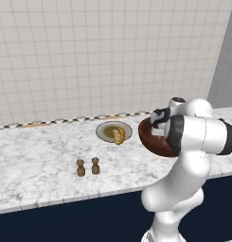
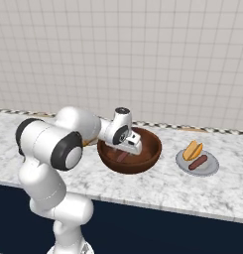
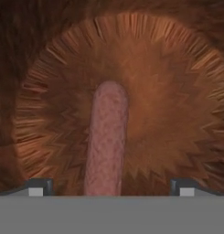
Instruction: Place one bun and one sausage from the bowl on each plate.
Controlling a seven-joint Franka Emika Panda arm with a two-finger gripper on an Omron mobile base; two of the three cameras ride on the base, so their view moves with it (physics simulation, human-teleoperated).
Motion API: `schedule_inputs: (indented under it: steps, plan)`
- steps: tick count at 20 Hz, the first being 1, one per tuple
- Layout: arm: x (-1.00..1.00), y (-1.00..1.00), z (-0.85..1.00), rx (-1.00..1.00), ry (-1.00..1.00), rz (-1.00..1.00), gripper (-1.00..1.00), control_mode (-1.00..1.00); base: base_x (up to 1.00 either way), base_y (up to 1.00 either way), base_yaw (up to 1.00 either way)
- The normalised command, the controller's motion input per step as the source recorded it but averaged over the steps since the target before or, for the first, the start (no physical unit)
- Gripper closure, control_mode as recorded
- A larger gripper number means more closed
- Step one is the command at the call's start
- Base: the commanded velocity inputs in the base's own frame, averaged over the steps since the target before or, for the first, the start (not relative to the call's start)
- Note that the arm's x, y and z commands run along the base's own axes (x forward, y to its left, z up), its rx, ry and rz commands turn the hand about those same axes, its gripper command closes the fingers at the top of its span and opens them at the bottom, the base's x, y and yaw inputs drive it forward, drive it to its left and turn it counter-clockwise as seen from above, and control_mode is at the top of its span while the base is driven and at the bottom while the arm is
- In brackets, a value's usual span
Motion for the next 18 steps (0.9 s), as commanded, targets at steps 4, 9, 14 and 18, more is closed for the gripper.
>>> schedule_inputs:
  steps: [4,9,14,18]
  plan:
    - [-0.20,0.00,-0.22,0.00,0.00,-0.02,-1.00,-1.00,0.00,0.00,0.00]
    - [-0.30,0.05,-0.05,0.00,0.00,-0.03,-1.00,-1.00,0.00,0.00,0.00]
    - [-0.02,0.17,-0.13,0.00,0.00,0.00,-1.00,-1.00,0.00,0.00,0.00]
    - [0.00,0.07,-0.10,0.00,0.00,0.00,-1.00,-1.00,0.00,0.00,0.00]
